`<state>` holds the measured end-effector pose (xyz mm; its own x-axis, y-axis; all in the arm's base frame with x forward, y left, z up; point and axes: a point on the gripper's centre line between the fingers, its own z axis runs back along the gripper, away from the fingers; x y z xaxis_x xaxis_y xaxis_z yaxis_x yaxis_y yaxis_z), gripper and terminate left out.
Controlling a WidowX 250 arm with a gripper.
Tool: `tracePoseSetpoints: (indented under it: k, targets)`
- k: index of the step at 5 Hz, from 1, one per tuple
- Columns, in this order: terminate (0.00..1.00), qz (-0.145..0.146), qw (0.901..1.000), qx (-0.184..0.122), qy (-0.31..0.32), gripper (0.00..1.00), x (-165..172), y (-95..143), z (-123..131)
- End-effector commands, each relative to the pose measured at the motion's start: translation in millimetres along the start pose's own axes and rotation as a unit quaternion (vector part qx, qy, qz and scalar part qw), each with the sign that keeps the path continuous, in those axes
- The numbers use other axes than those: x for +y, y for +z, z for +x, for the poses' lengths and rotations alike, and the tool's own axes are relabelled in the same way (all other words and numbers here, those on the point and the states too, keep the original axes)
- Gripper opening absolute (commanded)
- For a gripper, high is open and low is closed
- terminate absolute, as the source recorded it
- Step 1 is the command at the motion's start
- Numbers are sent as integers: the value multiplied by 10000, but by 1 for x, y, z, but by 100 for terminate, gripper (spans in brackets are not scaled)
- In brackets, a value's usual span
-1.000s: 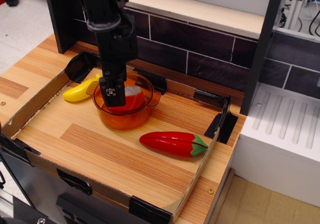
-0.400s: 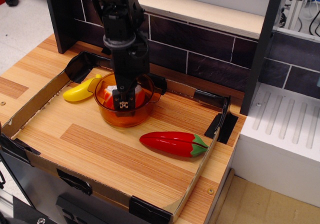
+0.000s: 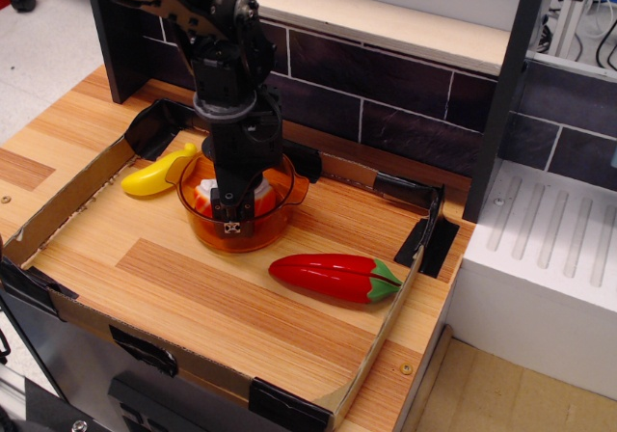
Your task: Take sushi out of pot
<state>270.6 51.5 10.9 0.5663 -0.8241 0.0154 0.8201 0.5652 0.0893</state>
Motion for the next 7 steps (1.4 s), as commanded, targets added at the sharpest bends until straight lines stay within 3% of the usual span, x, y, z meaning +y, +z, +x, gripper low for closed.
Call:
tracePoseSetpoints:
  k: [1, 2, 3, 4, 5, 6, 7]
  targets:
    - [0, 1101, 9908, -714, 329, 0, 14, 82, 11]
    - [0, 1234, 9878, -855, 422, 0, 8, 104, 6]
    - [0, 633, 9960, -498, 388, 0, -5, 93, -15]
    - [0, 399, 9989, -196, 163, 0, -12, 77, -43]
    - [0, 411, 9987, -181, 256, 0, -13, 65, -72]
    - [0, 373, 9967, -111, 714, 0, -16, 47, -93]
    - [0, 125, 9793, -310, 1997, 0, -17, 36, -106]
